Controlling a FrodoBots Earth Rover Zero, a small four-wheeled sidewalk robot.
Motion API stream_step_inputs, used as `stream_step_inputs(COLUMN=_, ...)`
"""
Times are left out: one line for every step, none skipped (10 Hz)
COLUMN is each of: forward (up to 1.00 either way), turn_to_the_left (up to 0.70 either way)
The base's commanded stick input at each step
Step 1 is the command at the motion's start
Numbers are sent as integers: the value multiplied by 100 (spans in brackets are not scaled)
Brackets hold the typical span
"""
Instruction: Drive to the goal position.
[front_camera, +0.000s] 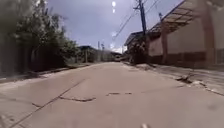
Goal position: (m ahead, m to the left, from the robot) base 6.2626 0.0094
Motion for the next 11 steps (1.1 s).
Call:
stream_step_inputs(forward=100, turn_to_the_left=0)
stream_step_inputs(forward=100, turn_to_the_left=0)
stream_step_inputs(forward=100, turn_to_the_left=0)
stream_step_inputs(forward=100, turn_to_the_left=0)
stream_step_inputs(forward=100, turn_to_the_left=0)
stream_step_inputs(forward=100, turn_to_the_left=0)
stream_step_inputs(forward=100, turn_to_the_left=0)
stream_step_inputs(forward=100, turn_to_the_left=0)
stream_step_inputs(forward=100, turn_to_the_left=0)
stream_step_inputs(forward=100, turn_to_the_left=0)
stream_step_inputs(forward=100, turn_to_the_left=0)
